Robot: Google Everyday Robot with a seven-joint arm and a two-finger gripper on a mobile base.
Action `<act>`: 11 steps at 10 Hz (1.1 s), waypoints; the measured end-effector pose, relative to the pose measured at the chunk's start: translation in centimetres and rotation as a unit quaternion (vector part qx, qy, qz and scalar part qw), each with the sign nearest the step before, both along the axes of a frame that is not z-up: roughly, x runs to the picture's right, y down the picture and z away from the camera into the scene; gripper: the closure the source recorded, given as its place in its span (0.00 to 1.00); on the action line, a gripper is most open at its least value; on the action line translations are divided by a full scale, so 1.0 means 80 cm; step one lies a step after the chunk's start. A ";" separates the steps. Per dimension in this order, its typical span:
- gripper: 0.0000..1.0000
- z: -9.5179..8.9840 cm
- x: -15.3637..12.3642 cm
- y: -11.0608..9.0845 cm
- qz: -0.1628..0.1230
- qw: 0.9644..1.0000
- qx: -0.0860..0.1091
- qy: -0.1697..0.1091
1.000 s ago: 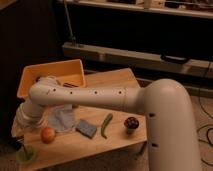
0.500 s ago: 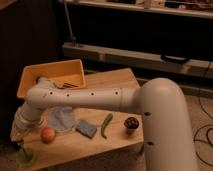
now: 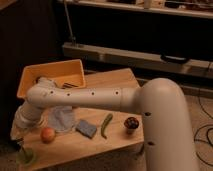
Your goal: Place fork in plastic cup
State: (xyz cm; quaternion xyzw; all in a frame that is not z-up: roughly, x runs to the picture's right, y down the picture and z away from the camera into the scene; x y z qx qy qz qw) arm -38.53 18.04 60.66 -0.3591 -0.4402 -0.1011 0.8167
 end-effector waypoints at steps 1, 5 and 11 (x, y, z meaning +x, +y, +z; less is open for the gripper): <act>0.22 0.001 0.001 -0.003 0.004 1.000 -0.001 0.002; 0.20 0.001 0.001 -0.004 -0.001 1.000 -0.006 0.000; 0.20 0.001 0.001 -0.004 -0.001 1.000 -0.005 -0.001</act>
